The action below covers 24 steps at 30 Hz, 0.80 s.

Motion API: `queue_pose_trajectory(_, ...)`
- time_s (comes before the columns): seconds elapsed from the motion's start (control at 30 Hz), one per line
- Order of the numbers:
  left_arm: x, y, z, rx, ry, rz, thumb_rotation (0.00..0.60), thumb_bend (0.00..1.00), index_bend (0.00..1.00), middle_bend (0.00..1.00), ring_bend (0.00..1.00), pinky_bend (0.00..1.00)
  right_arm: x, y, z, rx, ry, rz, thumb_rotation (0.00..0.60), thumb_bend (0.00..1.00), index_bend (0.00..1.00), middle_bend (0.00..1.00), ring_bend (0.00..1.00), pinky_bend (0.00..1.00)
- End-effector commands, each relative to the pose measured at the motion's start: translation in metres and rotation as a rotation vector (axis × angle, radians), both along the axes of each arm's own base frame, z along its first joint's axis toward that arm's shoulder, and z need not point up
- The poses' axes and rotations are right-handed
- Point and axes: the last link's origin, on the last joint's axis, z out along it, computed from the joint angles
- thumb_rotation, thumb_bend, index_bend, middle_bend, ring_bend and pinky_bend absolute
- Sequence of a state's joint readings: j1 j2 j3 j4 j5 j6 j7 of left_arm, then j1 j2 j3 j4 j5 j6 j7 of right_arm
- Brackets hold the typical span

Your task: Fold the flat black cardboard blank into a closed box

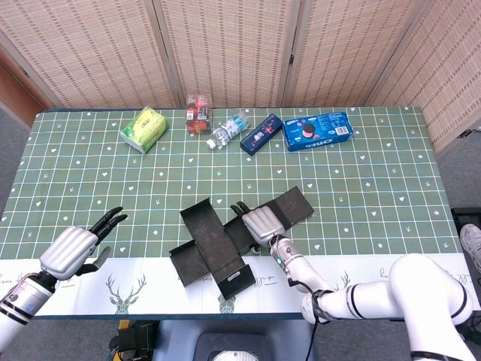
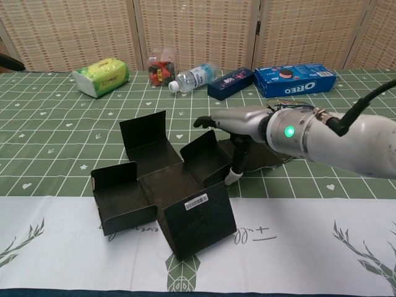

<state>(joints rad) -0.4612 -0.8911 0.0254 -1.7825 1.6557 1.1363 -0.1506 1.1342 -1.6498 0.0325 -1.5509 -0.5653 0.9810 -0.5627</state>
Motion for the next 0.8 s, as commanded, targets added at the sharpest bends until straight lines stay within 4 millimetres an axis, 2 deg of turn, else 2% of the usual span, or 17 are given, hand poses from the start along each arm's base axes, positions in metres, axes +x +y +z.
queue_pose_trajectory(0.03,0.000,0.002,-0.001,-0.003,0.000,-0.003,0.600,0.57,0.00,0.00,0.66,0.86,0.008,0.000,-0.009,-0.046,-0.027,-0.021,0.600,0.00,0.00,0.06,0.77,1.00)
queue_pose_trajectory(0.07,0.000,0.002,-0.001,-0.007,-0.005,-0.005,0.600,0.57,0.02,0.01,0.66,0.86,0.010,0.000,-0.012,-0.049,-0.034,-0.027,0.600,0.00,0.00,0.07,0.77,1.00)
queue_pose_trajectory(0.2,0.000,0.003,-0.006,-0.062,-0.020,-0.052,0.600,0.57,0.19,0.08,0.68,0.88,0.020,-0.003,-0.017,-0.073,-0.064,-0.050,0.600,0.00,0.00,0.07,0.77,1.00)
queue_pose_trajectory(0.5,0.002,0.007,-0.019,-0.186,0.024,-0.098,0.600,0.57,0.23,0.12,0.70,0.89,0.042,-0.008,-0.029,-0.072,-0.126,-0.100,0.600,0.00,0.00,0.07,0.77,1.00)
queue_pose_trajectory(0.67,0.008,0.004,-0.027,-0.240,0.015,-0.120,0.600,0.57,0.23,0.12,0.70,0.89,0.043,-0.004,-0.006,-0.061,-0.172,-0.073,0.600,0.00,0.00,0.07,0.77,1.00)
queue_pose_trajectory(0.8,0.014,0.002,-0.036,-0.298,0.010,-0.133,0.600,0.57,0.23,0.12,0.70,0.89,0.037,-0.005,0.029,-0.073,-0.216,-0.081,0.600,0.00,0.00,0.07,0.77,1.00)
